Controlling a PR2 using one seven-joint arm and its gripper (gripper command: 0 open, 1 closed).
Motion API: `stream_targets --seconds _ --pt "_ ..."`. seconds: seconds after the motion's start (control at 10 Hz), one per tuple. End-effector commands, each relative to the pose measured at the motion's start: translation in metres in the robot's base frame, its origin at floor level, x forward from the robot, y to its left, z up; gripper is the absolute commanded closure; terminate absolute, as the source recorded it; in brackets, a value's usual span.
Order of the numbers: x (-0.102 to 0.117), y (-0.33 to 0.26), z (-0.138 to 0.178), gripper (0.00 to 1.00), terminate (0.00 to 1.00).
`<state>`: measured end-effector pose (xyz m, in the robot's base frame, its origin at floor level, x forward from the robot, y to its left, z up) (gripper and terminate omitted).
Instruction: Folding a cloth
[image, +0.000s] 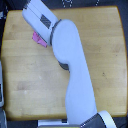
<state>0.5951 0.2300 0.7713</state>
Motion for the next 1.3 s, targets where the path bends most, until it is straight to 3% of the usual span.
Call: stream_targets --seconds 0.0,1.0,1.2 --pt "0.005 -0.006 0.000 0.00 0.00" --pt "0.004 -0.027 0.018 0.00 0.00" --pt "0.012 -0.033 0.038 0.00 0.00"
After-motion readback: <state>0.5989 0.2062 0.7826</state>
